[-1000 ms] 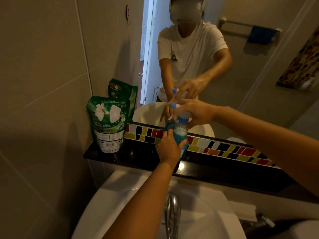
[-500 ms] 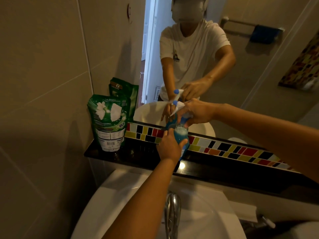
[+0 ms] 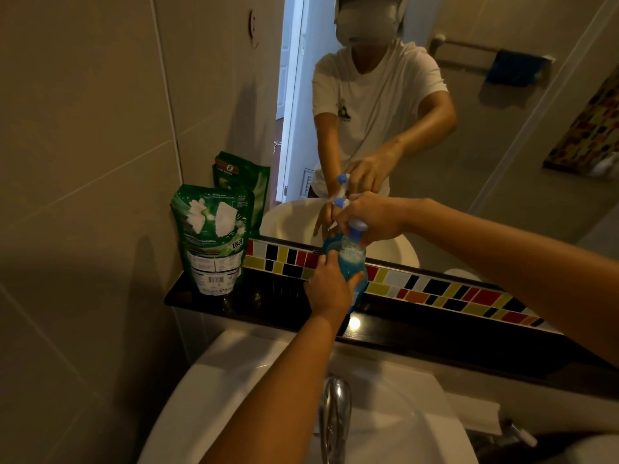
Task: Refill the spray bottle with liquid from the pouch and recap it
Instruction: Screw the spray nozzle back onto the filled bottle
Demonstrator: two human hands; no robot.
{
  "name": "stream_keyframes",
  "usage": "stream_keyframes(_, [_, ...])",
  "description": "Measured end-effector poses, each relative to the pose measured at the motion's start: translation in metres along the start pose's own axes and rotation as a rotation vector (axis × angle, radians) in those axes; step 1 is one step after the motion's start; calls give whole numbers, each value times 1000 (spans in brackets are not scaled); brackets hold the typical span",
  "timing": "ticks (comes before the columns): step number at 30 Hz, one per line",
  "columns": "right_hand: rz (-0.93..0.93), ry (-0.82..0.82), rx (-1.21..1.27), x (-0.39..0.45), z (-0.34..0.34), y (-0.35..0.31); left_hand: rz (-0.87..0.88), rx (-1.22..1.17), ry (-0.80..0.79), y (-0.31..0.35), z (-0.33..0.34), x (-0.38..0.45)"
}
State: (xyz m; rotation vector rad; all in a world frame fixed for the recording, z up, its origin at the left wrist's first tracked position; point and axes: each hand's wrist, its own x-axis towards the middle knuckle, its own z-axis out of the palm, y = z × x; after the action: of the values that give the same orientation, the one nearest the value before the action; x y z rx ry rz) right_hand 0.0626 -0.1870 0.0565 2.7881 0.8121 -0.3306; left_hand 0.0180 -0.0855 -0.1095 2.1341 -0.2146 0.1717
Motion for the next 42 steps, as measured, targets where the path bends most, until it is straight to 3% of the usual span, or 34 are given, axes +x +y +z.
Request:
stream_keyframes(20, [-192,-52,-107,-7,1,14,-20,0,-40,-1,0,2])
stream_keyframes(28, [-199,31,5,-9,7,16,-12,3,-28,-1,0,1])
stream_keyframes(38, [-199,-74,28,-4,0,18,-7,1,-27,-2,0,1])
stream_keyframes(42, [-180,-18,51,-3,8,20,-7,8,-23,-1,0,1])
